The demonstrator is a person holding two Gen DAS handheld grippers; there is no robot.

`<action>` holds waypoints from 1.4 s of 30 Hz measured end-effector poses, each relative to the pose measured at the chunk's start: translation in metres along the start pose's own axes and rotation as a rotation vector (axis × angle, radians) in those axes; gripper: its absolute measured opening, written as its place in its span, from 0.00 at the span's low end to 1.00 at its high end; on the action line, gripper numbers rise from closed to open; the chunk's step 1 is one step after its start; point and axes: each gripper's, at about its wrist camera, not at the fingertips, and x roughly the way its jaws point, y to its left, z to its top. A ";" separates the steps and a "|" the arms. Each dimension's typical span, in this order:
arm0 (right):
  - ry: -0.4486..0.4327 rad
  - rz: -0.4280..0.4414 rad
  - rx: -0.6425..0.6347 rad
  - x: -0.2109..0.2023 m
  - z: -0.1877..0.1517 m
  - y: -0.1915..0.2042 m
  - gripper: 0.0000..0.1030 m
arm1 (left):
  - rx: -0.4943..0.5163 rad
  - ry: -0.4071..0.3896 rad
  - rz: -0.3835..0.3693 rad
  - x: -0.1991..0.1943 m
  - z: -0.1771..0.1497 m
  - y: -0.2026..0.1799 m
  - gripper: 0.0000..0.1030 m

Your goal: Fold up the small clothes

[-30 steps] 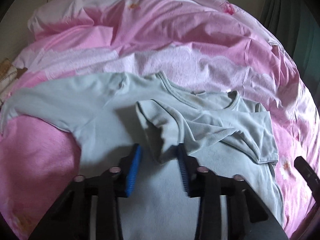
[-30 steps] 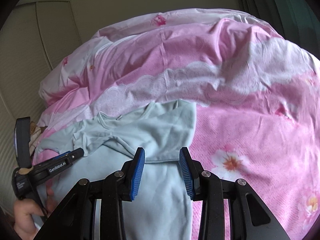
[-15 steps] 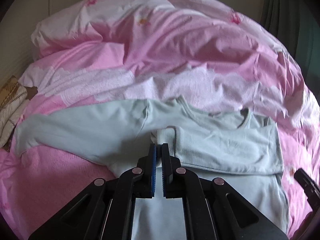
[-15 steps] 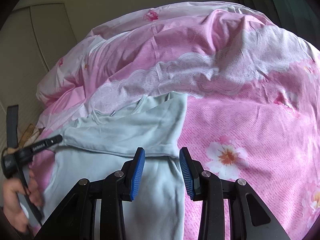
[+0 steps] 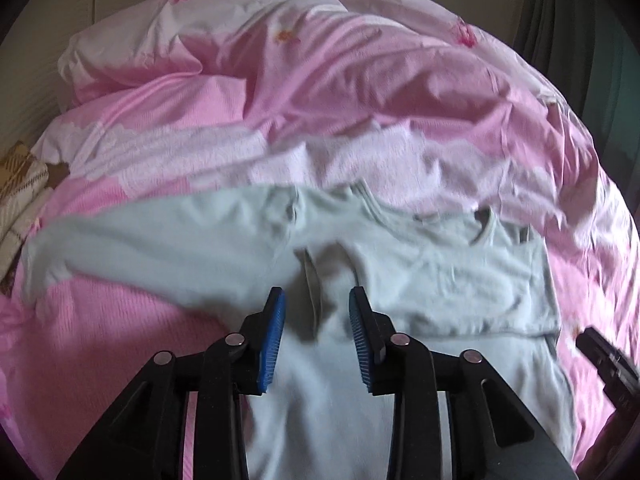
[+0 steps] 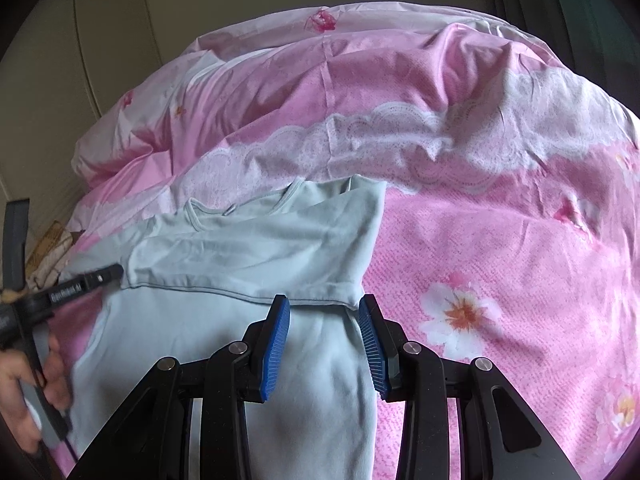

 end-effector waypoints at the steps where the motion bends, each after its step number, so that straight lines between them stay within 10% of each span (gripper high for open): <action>1: 0.000 0.001 0.003 0.000 0.000 0.000 0.36 | 0.002 0.006 -0.010 0.003 0.004 0.001 0.35; 10: -0.002 0.008 -0.005 0.004 0.001 0.006 0.36 | -0.015 0.106 -0.065 0.052 0.019 0.003 0.30; 14: 0.001 0.004 0.004 0.007 0.001 0.002 0.36 | -0.003 0.081 -0.023 0.053 0.018 0.003 0.10; 24: 0.005 -0.009 0.023 0.013 0.000 -0.004 0.36 | 0.043 0.050 0.053 0.050 0.020 0.004 0.09; 32: -0.008 -0.029 0.010 0.006 -0.001 -0.005 0.36 | 0.102 -0.048 0.025 0.004 0.004 -0.019 0.41; 42: -0.013 -0.043 0.014 -0.002 -0.004 -0.008 0.36 | 0.109 0.020 -0.035 0.024 -0.010 -0.031 0.41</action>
